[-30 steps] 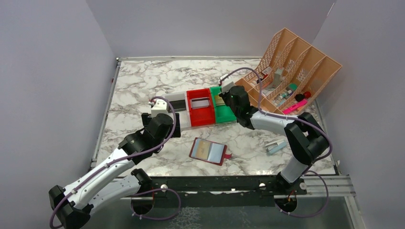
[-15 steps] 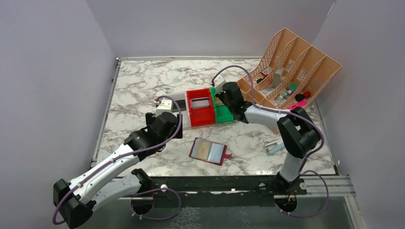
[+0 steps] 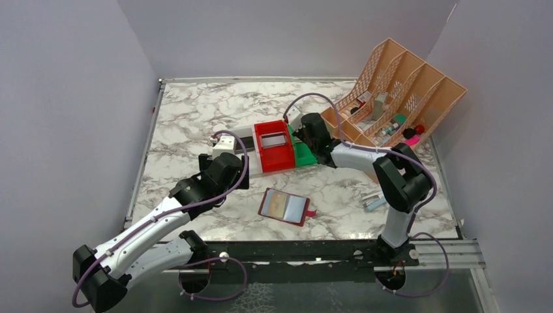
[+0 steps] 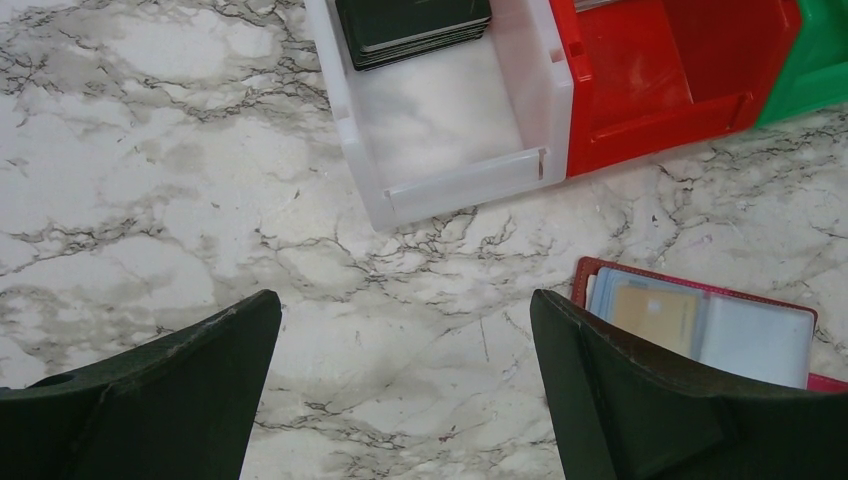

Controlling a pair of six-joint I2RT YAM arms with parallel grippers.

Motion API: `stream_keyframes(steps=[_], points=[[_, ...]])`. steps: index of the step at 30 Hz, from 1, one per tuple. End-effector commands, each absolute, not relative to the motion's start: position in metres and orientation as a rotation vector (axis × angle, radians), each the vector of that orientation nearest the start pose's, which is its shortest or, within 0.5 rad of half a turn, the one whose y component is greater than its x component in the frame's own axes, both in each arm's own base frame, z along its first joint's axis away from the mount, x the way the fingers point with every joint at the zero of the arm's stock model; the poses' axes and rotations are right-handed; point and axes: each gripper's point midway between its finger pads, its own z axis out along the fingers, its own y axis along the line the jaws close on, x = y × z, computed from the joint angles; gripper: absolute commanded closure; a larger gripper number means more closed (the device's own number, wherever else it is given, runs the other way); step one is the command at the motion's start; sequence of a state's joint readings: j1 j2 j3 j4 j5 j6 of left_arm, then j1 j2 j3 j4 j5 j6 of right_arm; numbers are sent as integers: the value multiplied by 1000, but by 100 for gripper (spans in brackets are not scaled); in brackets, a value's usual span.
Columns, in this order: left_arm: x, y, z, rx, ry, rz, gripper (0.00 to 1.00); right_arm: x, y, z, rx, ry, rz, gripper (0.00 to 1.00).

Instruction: Take the credit cards out of the card holder

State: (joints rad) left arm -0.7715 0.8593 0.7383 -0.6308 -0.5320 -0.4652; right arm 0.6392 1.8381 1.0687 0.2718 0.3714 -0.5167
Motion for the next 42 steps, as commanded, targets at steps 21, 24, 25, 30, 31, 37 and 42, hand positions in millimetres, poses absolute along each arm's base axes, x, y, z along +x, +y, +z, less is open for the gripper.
stream_keyframes(steps=[21, 24, 25, 30, 31, 37, 42], points=[[226, -123, 157, 103, 2206, -94, 1, 442, 238, 89, -1206, 1479, -389, 94], [226, -123, 156, 105, 2208, -91, 1, 439, 241, 91, -1202, 1461, -368, 94], [226, -123, 157, 106, 2208, -92, 1, 439, 242, 94, -1204, 1450, -360, 94], [226, -123, 156, 108, 2212, -94, 1, 446, 246, 93, -1216, 1432, -382, 93], [226, -123, 156, 108, 2212, -93, 1, 449, 246, 92, -1213, 1437, -391, 93], [226, -123, 157, 108, 2209, -95, 1, 453, 244, 79, -1224, 1484, -413, 90], [226, -124, 157, 109, 2209, -95, 1, 449, 243, 71, -1237, 1539, -385, 74]])
